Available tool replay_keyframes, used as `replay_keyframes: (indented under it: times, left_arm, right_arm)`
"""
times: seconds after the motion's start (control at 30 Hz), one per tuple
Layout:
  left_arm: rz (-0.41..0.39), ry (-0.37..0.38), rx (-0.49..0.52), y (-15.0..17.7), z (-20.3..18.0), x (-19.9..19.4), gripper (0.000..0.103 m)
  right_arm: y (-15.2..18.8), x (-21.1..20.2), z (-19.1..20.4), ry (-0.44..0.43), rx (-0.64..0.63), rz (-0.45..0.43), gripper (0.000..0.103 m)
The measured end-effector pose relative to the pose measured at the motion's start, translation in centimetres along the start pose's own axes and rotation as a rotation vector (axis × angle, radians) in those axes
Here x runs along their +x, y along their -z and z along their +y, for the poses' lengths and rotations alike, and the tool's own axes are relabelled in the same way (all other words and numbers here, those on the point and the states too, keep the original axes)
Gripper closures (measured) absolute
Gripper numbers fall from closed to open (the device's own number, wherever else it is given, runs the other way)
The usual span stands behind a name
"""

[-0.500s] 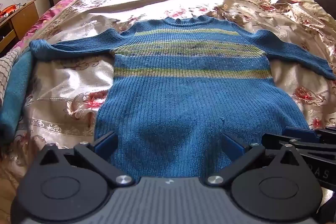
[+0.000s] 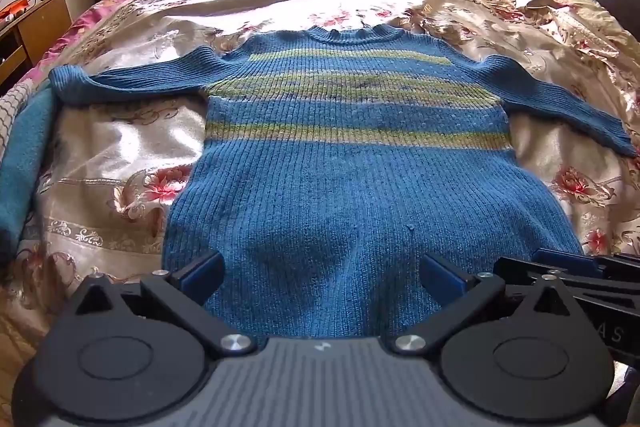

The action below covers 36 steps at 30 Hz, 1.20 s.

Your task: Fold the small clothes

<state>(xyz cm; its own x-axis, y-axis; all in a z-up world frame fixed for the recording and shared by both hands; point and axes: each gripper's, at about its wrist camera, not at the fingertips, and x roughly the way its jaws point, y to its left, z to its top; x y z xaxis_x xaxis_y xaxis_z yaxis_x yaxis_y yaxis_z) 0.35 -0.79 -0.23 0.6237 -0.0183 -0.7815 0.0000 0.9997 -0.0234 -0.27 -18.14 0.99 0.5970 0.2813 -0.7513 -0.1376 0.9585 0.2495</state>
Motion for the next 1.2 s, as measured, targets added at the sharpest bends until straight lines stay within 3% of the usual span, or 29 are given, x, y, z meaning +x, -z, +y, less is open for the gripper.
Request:
replay_keyframes:
  times: [1.2]
  left_arm:
    - [0.035,0.048,-0.002,-0.3,-0.3,0.7,0.0]
  right_arm:
    - [-0.3,-0.3,-1.1,-0.023,0.057,-0.018,0.064]
